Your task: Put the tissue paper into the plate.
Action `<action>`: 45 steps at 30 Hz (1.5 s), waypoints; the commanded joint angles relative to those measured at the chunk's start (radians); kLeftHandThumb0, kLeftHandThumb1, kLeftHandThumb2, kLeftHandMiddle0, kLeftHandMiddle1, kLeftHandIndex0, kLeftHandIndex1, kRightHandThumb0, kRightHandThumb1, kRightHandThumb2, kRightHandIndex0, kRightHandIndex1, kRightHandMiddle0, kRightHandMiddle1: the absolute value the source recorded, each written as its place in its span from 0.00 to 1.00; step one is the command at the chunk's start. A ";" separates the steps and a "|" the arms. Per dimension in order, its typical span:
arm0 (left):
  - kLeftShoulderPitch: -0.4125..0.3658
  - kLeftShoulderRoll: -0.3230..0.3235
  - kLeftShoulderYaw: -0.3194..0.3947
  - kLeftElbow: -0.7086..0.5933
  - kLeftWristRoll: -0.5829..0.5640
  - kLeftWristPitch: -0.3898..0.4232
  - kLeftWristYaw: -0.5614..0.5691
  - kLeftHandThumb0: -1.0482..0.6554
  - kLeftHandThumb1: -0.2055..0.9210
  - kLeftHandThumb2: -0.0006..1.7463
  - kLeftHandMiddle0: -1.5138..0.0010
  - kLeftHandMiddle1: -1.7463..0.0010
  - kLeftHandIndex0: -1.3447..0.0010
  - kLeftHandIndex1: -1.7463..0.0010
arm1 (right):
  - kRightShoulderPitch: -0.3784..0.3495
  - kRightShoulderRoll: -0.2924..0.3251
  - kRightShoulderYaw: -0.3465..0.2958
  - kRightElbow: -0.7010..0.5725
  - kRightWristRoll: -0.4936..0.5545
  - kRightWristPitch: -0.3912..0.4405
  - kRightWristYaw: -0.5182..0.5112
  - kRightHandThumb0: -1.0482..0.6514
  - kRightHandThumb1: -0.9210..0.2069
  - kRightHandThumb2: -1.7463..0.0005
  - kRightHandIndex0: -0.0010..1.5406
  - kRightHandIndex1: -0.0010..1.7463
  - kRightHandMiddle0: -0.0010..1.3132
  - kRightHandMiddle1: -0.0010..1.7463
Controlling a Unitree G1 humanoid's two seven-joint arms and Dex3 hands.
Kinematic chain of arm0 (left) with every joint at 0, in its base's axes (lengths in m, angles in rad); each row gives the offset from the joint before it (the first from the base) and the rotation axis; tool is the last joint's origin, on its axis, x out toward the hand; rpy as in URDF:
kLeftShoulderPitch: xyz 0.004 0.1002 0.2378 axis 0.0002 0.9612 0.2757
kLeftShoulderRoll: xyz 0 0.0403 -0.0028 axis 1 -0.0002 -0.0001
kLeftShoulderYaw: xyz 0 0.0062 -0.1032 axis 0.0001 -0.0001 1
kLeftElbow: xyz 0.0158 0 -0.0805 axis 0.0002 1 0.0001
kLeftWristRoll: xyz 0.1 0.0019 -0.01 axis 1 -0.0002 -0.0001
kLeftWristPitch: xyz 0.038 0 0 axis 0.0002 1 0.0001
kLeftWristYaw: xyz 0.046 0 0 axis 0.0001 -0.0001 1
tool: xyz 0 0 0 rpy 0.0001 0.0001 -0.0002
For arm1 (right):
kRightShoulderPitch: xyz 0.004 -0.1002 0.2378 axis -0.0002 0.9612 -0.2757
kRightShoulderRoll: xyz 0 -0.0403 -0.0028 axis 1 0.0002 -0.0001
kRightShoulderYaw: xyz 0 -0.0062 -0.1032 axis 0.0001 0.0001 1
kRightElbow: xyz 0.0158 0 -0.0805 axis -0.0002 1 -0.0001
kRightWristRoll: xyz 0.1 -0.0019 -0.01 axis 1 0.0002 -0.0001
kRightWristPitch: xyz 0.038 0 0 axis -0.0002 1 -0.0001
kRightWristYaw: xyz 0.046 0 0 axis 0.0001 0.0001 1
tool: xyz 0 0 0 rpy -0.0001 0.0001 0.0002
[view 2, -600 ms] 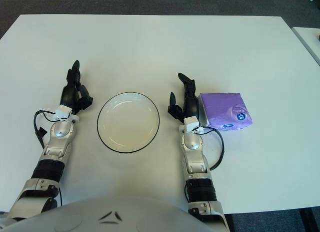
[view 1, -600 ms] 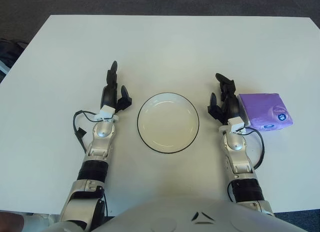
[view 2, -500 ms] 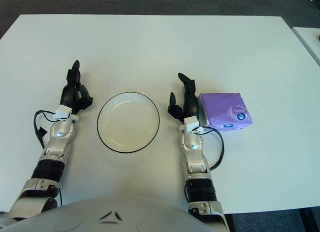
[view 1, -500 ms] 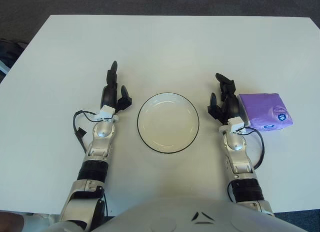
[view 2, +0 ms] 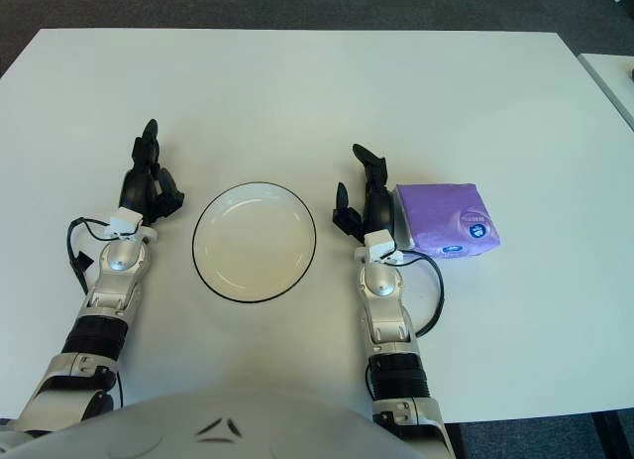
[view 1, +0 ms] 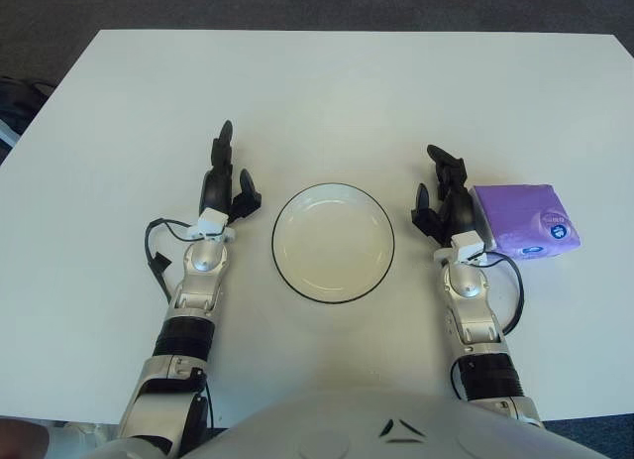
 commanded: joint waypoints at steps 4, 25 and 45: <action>0.094 -0.013 -0.012 0.116 0.014 0.031 -0.007 0.09 1.00 0.60 0.96 1.00 1.00 0.89 | 0.176 0.007 0.012 0.013 0.005 0.159 0.023 0.21 0.00 0.55 0.16 0.10 0.00 0.41; 0.059 -0.031 -0.024 0.160 0.011 0.030 -0.007 0.11 1.00 0.61 0.96 0.99 1.00 0.89 | 0.101 -0.010 0.011 -0.188 0.006 0.189 0.033 0.26 0.00 0.54 0.16 0.10 0.00 0.36; 0.042 -0.058 -0.032 0.184 0.010 0.025 0.003 0.12 1.00 0.62 0.95 0.99 1.00 0.86 | -0.089 -0.138 -0.058 -0.345 -0.025 0.385 0.106 0.23 0.00 0.54 0.16 0.11 0.00 0.38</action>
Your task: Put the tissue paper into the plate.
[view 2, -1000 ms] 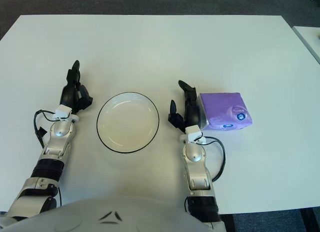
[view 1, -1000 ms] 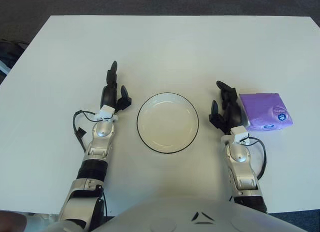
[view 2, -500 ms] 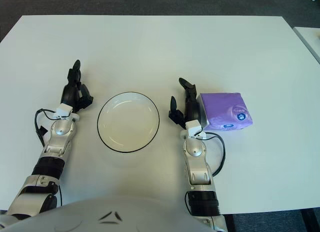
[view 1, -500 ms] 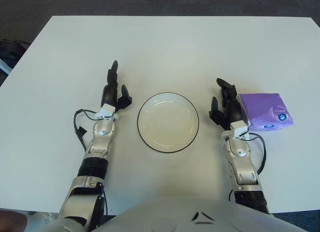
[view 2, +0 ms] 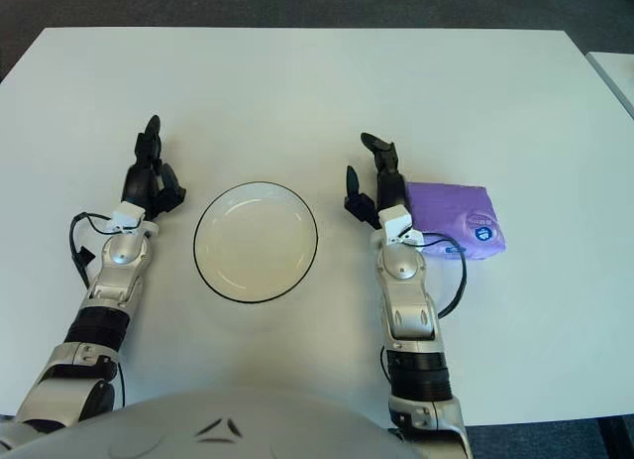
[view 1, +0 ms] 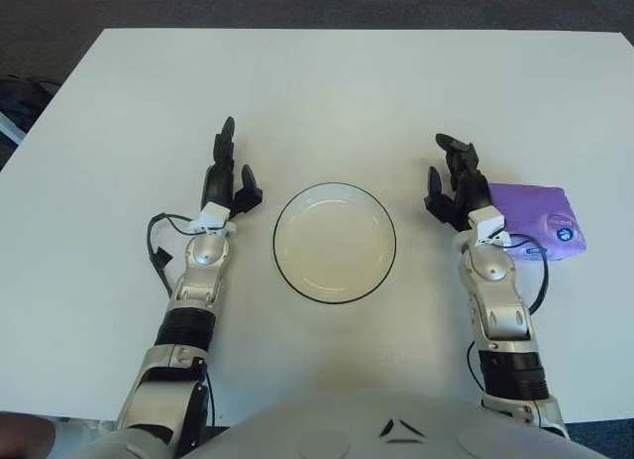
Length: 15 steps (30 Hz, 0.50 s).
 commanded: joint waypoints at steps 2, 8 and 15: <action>0.089 -0.051 -0.028 0.119 0.011 0.035 0.005 0.12 1.00 0.62 0.95 0.99 1.00 0.86 | -0.031 -0.039 -0.018 -0.024 -0.022 0.026 0.010 0.23 0.00 0.55 0.16 0.11 0.00 0.39; 0.086 -0.057 -0.031 0.124 0.014 0.037 0.009 0.13 1.00 0.62 0.95 0.99 1.00 0.86 | -0.071 -0.090 -0.023 -0.055 -0.067 0.033 0.016 0.21 0.00 0.55 0.17 0.11 0.00 0.40; 0.082 -0.062 -0.033 0.132 0.018 0.035 0.015 0.13 1.00 0.62 0.94 0.99 1.00 0.85 | -0.104 -0.158 -0.039 -0.110 -0.128 0.058 0.032 0.19 0.00 0.56 0.16 0.11 0.00 0.40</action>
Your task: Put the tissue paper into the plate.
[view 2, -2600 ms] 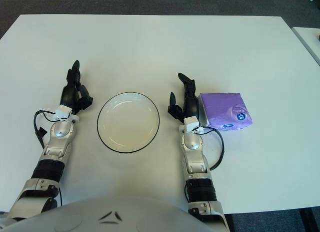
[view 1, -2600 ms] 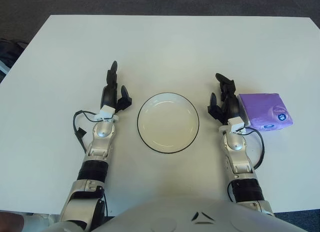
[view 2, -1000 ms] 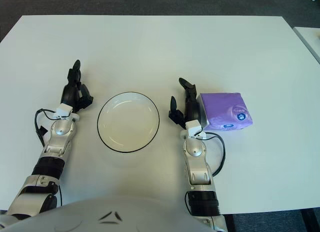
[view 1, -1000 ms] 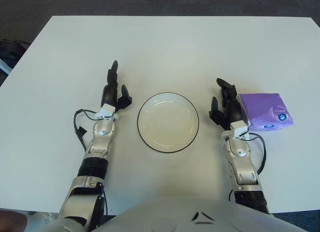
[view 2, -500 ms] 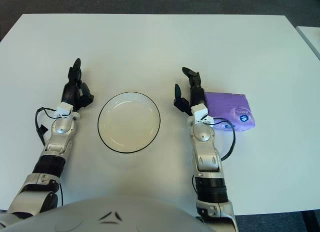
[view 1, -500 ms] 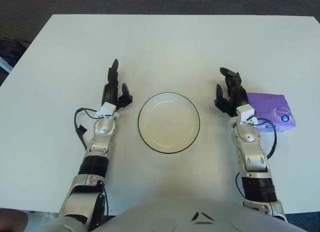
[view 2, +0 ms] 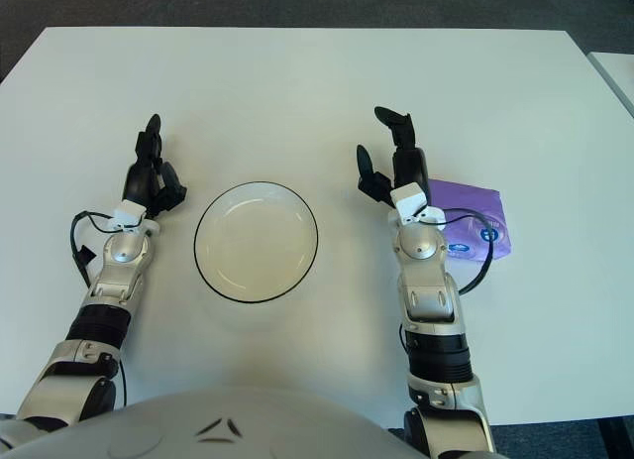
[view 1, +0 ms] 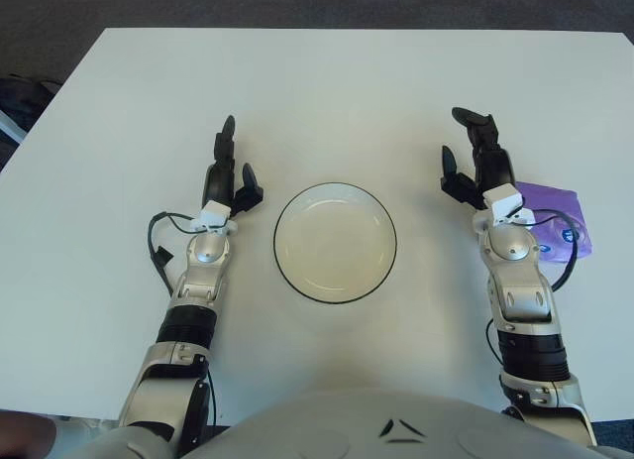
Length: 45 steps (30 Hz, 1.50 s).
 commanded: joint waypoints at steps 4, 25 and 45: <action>0.092 -0.058 -0.034 0.124 0.015 0.035 0.008 0.13 1.00 0.62 0.94 0.99 1.00 0.85 | -0.038 -0.105 -0.037 -0.043 -0.070 0.002 0.029 0.16 0.00 0.57 0.15 0.10 0.00 0.40; 0.087 -0.065 -0.036 0.128 0.010 0.040 0.002 0.13 1.00 0.63 0.96 1.00 1.00 0.86 | -0.129 -0.347 -0.120 -0.206 -0.225 0.122 0.199 0.10 0.00 0.61 0.14 0.11 0.00 0.44; 0.063 -0.059 -0.042 0.168 0.013 0.025 -0.008 0.12 1.00 0.62 0.96 1.00 1.00 0.87 | -0.136 -0.601 -0.250 -0.341 -0.243 0.261 0.480 0.07 0.00 0.58 0.13 0.11 0.00 0.47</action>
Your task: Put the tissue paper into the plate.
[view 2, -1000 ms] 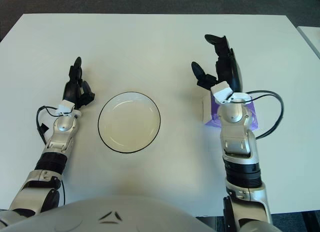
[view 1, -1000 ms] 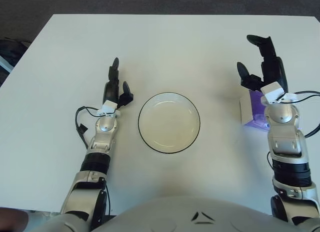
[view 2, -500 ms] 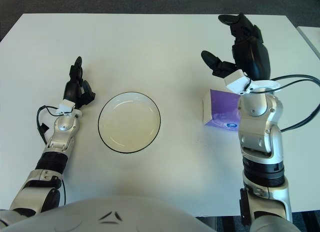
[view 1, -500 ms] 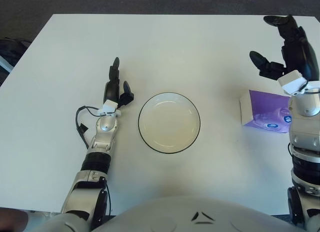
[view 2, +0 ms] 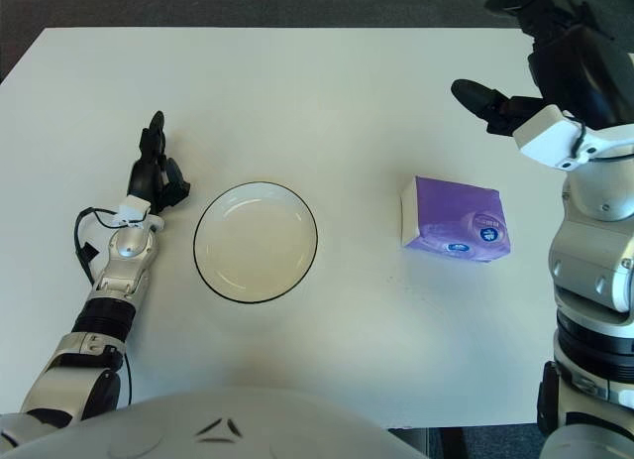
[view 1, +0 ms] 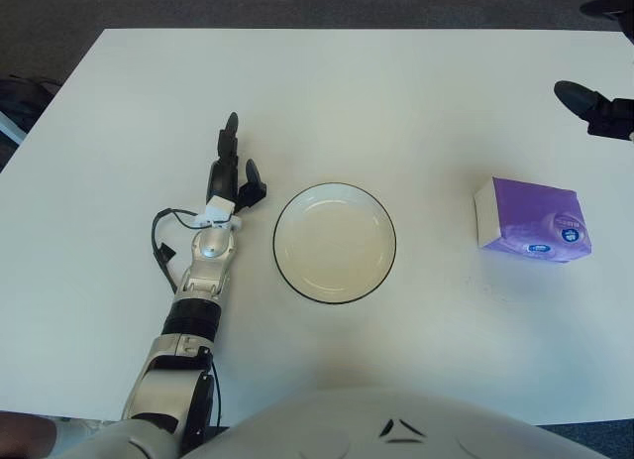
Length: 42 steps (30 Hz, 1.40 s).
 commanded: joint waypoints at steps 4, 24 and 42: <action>0.098 -0.047 -0.039 0.122 0.015 0.039 -0.013 0.12 1.00 0.62 0.96 1.00 1.00 0.87 | 0.008 -0.007 -0.001 -0.017 -0.010 0.009 0.017 0.07 0.00 0.58 0.13 0.11 0.00 0.47; 0.078 -0.044 -0.043 0.155 0.009 0.016 -0.019 0.13 1.00 0.62 0.96 1.00 1.00 0.87 | 0.002 -0.002 0.009 -0.016 -0.018 0.012 0.016 0.07 0.00 0.58 0.13 0.11 0.00 0.47; 0.079 -0.037 -0.035 0.154 0.006 0.012 -0.022 0.12 1.00 0.63 0.96 1.00 1.00 0.87 | -0.004 -0.003 0.024 -0.032 -0.025 0.033 0.018 0.07 0.00 0.58 0.13 0.11 0.00 0.47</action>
